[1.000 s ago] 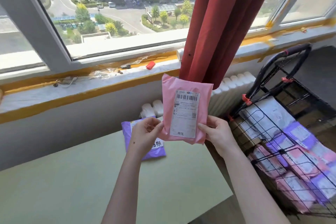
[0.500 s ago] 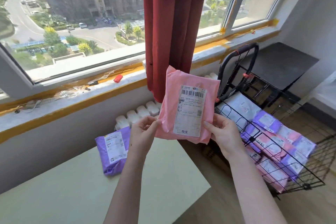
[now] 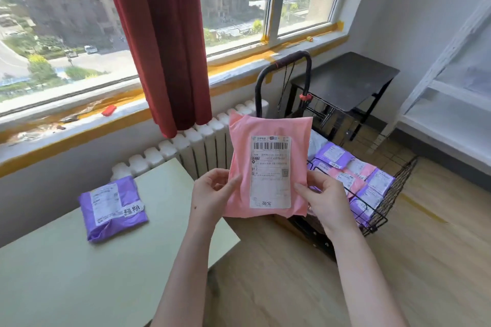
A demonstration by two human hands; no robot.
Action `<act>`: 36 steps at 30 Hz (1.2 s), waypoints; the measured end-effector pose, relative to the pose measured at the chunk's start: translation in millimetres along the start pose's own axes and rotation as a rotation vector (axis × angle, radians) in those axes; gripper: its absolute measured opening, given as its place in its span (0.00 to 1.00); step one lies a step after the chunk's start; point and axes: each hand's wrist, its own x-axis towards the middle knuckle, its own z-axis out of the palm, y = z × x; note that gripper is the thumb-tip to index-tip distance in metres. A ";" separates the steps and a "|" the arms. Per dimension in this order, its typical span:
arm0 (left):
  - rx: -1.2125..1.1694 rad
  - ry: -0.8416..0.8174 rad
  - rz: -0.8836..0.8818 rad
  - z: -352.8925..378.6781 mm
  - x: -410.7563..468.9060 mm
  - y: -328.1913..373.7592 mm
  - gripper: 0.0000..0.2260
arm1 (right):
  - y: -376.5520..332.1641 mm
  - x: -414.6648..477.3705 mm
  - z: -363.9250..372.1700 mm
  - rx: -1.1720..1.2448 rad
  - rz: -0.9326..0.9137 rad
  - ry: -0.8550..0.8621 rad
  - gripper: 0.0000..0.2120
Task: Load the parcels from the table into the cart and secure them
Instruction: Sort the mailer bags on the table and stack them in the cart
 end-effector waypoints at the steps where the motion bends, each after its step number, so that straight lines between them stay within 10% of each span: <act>1: 0.000 -0.015 -0.004 12.5 -8.0 -0.3 0.05 | 2.1 -5.7 -14.3 -0.020 -0.013 0.017 0.14; 18: 0.227 -0.252 0.065 165.2 -31.4 0.9 0.09 | 30.5 -46.3 -162.2 -0.069 -0.010 0.403 0.10; 36: 0.333 -0.536 0.177 269.4 147.2 22.3 0.09 | 23.1 105.8 -186.1 -0.157 0.080 0.619 0.09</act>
